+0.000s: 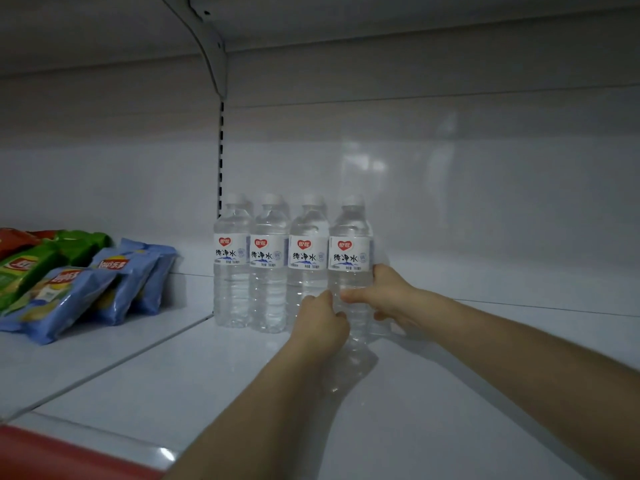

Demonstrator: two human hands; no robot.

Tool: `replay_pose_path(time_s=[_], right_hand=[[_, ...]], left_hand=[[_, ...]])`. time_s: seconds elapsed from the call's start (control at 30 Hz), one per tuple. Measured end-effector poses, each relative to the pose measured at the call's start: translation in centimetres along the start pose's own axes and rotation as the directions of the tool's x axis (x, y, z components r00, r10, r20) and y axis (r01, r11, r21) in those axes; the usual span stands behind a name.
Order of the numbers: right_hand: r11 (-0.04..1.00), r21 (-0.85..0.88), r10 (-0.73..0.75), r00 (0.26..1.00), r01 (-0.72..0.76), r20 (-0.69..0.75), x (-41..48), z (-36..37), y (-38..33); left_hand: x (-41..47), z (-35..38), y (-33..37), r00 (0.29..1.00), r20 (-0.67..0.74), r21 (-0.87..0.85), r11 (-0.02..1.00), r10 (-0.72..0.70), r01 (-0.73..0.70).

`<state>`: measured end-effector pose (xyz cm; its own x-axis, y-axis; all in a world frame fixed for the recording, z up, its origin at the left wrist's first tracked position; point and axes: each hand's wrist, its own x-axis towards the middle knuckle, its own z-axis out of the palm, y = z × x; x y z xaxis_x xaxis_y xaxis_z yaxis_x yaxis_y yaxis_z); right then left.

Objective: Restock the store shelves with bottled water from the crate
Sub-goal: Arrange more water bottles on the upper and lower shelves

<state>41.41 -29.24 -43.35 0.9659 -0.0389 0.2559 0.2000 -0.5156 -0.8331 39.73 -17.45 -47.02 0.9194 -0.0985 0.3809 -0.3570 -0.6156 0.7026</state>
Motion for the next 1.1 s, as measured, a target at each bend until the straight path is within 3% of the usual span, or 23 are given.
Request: replay_pose_path(time_s=[0.3, 0.4, 0.5, 0.73, 0.93, 1.0, 1.1], right_hand=[[0.994, -0.113, -0.021, 0.998, 0.015, -0.052, -1.0, 0.4, -0.7], [0.989, -0.143, -0.032, 0.998, 0.025, -0.048, -2.5, -0.2, -1.2], [0.980, -0.195, -0.062, 0.986, 0.031, -0.154, -4.4, -1.4, -1.7], [0.982, -0.017, -0.185, 0.962, 0.186, -0.203, -11.6, -3.0, -2.3], [0.920, 0.046, -0.373, 0.906, 0.389, -0.201, -20.6, -4.1, -3.0], [0.893, 0.088, -0.422, 0.888, 0.442, -0.180, -23.9, -3.8, -2.3], [0.865, 0.179, -0.453, 0.883, 0.469, -0.120, -28.4, -2.7, 0.0]], left_hand=[[-0.2, -0.1, 0.0, 1.000, 0.015, -0.048, 0.999, 0.006, -0.005], [-0.4, -0.6, 0.3, 0.997, -0.063, -0.032, 0.999, 0.034, -0.036], [-0.9, -1.2, 0.8, 0.985, -0.159, -0.023, 0.997, 0.070, -0.074], [-4.7, -3.6, 5.0, 0.916, -0.325, -0.016, 0.967, 0.237, -0.256], [-14.2, -4.0, 8.3, 0.822, -0.430, -0.172, 0.860, 0.373, -0.480], [-17.7, -3.3, 8.0, 0.798, -0.472, -0.211, 0.831, 0.375, -0.515], [-22.5, -1.5, 6.4, 0.823, -0.467, -0.321, 0.806, 0.322, -0.498]])
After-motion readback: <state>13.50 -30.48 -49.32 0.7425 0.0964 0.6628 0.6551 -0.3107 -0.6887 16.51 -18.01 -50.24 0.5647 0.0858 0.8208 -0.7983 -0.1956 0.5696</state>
